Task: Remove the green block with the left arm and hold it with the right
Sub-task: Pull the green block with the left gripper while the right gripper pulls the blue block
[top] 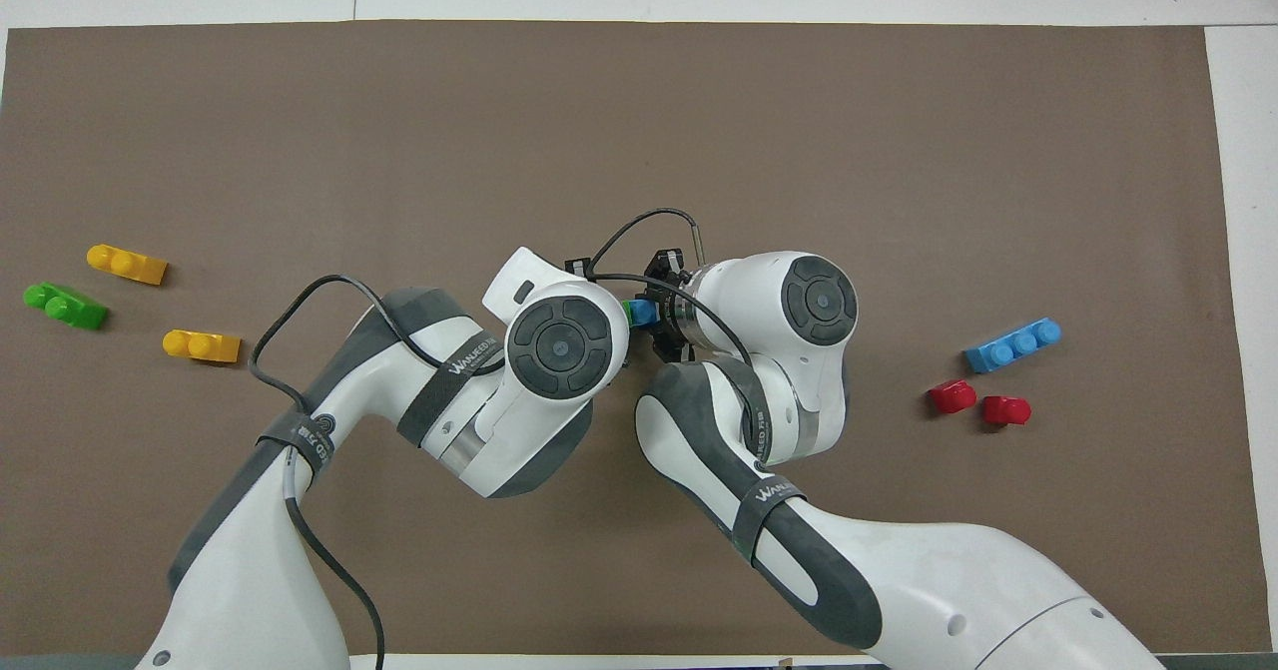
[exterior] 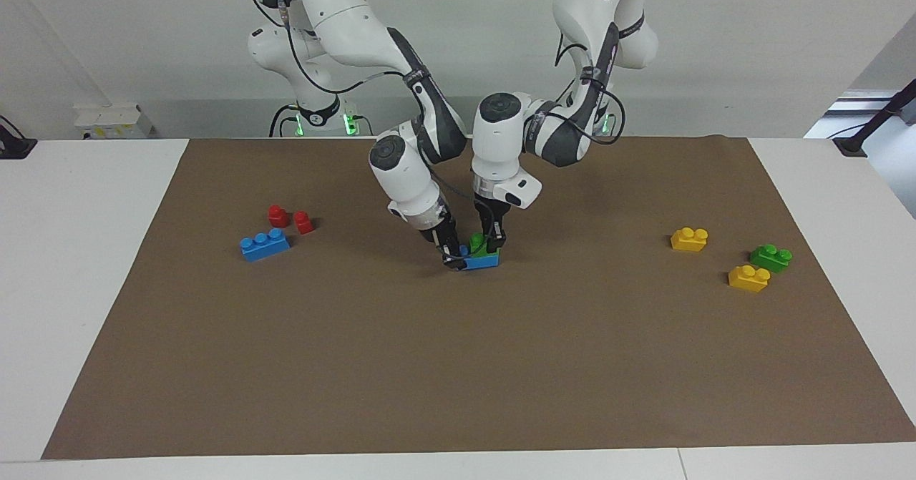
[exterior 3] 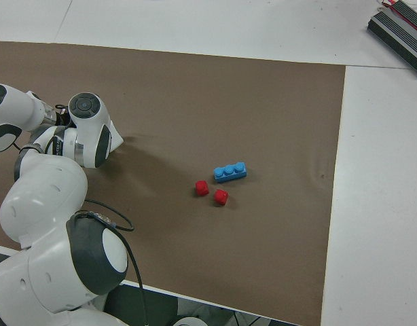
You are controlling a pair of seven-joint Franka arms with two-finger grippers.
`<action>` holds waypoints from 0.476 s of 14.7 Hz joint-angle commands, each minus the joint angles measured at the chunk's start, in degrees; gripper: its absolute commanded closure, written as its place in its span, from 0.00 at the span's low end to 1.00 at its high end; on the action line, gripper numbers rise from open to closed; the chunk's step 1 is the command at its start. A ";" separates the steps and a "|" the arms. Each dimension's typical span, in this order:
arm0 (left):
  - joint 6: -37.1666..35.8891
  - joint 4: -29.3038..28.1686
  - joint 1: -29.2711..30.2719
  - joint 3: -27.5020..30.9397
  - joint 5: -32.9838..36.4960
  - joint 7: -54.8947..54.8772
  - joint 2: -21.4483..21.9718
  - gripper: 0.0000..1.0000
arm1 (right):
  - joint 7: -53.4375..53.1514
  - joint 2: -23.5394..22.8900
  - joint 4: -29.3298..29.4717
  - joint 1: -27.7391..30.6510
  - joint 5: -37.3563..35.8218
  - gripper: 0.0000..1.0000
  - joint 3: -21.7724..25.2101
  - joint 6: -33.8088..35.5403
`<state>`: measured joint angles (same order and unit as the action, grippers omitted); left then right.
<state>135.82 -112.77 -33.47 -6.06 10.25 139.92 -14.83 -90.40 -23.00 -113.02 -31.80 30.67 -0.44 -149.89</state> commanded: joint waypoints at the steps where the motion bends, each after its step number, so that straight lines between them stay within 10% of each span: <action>1: -1.42 -0.09 -0.54 0.69 1.18 0.80 3.39 1.00 | 0.66 -0.29 -0.36 0.34 1.85 1.00 -0.53 -1.81; 7: -6.88 -0.08 3.31 0.69 0.47 -7.44 8.75 1.00 | 1.01 -0.20 0.43 0.34 1.32 1.00 -0.35 -1.11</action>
<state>131.04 -112.42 -32.53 -5.49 10.28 136.88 -8.34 -90.40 -23.05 -112.95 -31.85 30.67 -0.37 -150.27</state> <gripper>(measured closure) 0.661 0.652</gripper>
